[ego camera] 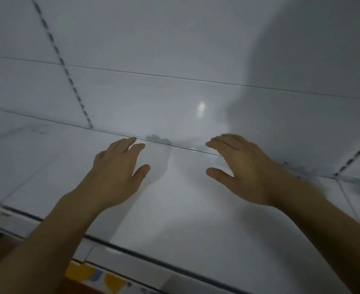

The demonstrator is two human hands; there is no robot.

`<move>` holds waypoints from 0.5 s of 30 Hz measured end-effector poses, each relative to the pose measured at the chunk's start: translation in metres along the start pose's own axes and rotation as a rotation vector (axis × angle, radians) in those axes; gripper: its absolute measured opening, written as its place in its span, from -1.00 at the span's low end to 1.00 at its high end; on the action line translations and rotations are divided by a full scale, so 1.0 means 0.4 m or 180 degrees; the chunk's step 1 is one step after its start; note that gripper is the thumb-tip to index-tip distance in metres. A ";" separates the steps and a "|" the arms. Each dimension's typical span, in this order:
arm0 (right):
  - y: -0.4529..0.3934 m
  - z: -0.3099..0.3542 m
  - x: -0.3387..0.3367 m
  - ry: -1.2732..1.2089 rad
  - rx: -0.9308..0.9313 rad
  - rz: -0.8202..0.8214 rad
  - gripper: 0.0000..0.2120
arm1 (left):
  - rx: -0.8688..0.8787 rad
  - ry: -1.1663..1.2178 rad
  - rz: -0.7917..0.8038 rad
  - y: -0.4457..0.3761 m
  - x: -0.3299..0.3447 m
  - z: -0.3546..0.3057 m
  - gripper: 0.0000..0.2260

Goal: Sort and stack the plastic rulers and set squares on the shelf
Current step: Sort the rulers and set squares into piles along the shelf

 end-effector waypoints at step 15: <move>-0.576 0.642 0.164 -0.0646 -0.1033 0.0800 -0.34 | -0.0928 0.0213 0.0113 0.107 -0.156 0.776 -0.40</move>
Point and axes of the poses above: each hand's wrist, its own y-axis away from the middle knuckle, its own x-axis out of the palm, z = x × y, the point moved 1 cm from there along -y, towards the middle knuckle, and after that the axes turned 6 degrees about z, right-handed, at the moved point
